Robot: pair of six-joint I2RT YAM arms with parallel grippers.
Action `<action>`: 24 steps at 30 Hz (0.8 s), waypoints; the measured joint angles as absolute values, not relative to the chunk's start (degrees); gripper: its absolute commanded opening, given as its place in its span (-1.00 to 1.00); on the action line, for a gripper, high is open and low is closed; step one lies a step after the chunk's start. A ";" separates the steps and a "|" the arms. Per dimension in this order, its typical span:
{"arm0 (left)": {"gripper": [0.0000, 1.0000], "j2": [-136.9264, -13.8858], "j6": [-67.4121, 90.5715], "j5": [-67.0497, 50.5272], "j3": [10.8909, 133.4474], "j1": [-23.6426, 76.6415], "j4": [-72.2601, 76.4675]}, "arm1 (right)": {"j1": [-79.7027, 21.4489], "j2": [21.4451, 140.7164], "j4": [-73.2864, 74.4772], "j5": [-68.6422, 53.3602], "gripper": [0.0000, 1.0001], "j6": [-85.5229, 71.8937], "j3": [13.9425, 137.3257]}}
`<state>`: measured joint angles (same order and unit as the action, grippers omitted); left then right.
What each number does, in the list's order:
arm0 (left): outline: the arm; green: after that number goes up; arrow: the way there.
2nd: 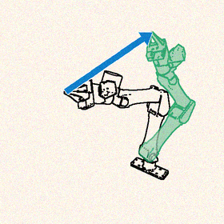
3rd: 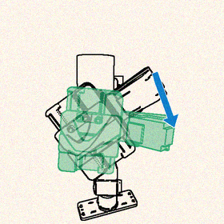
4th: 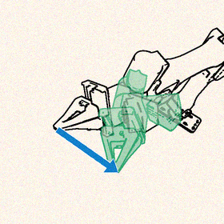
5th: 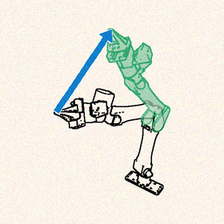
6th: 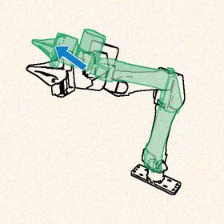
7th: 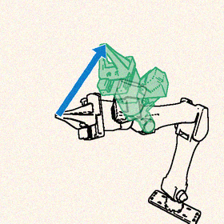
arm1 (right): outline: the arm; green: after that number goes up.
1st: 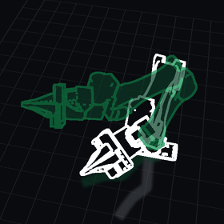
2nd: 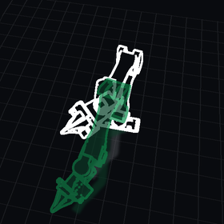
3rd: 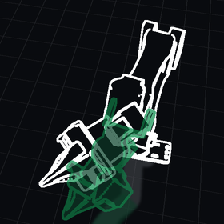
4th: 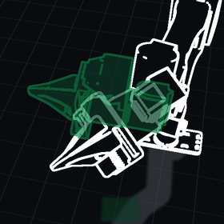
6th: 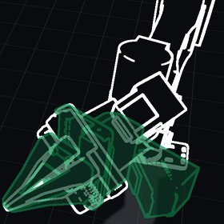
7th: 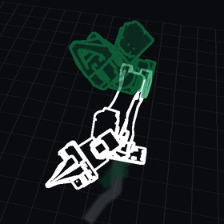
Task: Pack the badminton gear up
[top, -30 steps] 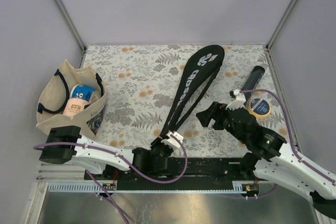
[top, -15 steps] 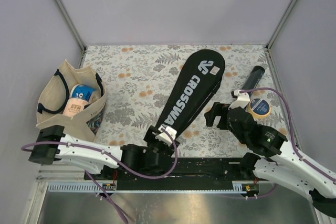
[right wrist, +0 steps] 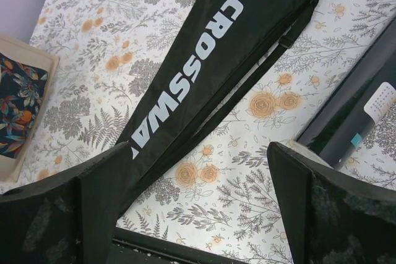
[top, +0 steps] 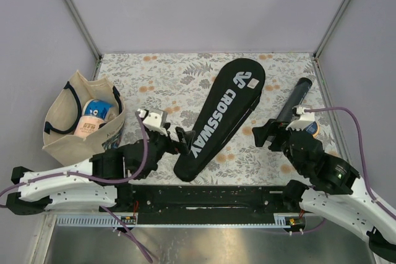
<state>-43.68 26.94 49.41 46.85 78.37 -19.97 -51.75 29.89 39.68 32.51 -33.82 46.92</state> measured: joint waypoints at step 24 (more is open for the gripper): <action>0.98 -35.83 24.86 48.21 49.08 78.22 -22.22 | -51.75 24.80 42.52 35.09 0.99 -33.91 48.86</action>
<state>-35.83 24.86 48.21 49.08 78.22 -22.22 -51.75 24.80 42.52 35.09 -33.91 48.86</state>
